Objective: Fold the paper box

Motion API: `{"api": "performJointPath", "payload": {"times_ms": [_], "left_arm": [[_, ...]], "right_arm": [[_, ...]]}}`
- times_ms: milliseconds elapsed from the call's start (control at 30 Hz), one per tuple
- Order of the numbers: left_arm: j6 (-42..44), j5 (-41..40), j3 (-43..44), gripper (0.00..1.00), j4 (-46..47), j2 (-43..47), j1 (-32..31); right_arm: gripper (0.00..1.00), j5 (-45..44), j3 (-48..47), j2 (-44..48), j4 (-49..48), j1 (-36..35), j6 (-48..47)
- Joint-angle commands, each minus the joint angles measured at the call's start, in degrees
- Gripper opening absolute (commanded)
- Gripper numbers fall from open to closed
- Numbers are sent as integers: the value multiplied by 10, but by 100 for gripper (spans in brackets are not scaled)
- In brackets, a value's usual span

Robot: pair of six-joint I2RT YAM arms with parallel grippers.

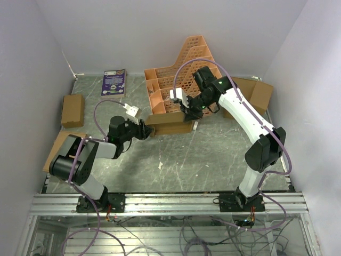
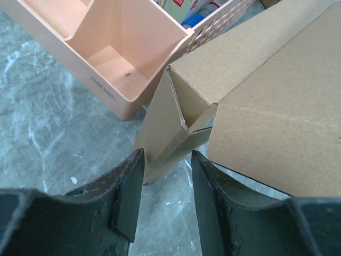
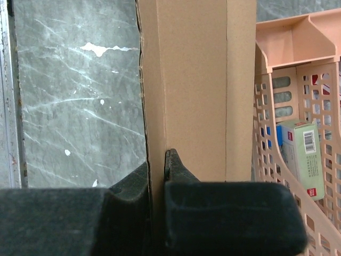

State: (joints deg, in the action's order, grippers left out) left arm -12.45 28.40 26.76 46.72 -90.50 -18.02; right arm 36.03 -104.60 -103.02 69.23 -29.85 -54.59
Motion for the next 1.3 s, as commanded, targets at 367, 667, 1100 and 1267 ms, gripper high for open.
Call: {"api": "performJointPath", "payload": {"times_ms": [367, 667, 1100, 1267], "left_arm": [[32, -169, -87, 49, 260, 11, -120], [37, -240, -129, 53, 357, -2, -144], [-89, -144, -198, 53, 424, 53, -35], [-102, -155, -173, 48, 126, 225, -11]], "right_arm": [[0, 23, -8, -10, -10, -5, 47], [0, 18, -13, -7, -27, -4, 71], [0, 13, -8, -12, -26, 7, 64], [0, 16, -6, -13, -24, 12, 62]]}}
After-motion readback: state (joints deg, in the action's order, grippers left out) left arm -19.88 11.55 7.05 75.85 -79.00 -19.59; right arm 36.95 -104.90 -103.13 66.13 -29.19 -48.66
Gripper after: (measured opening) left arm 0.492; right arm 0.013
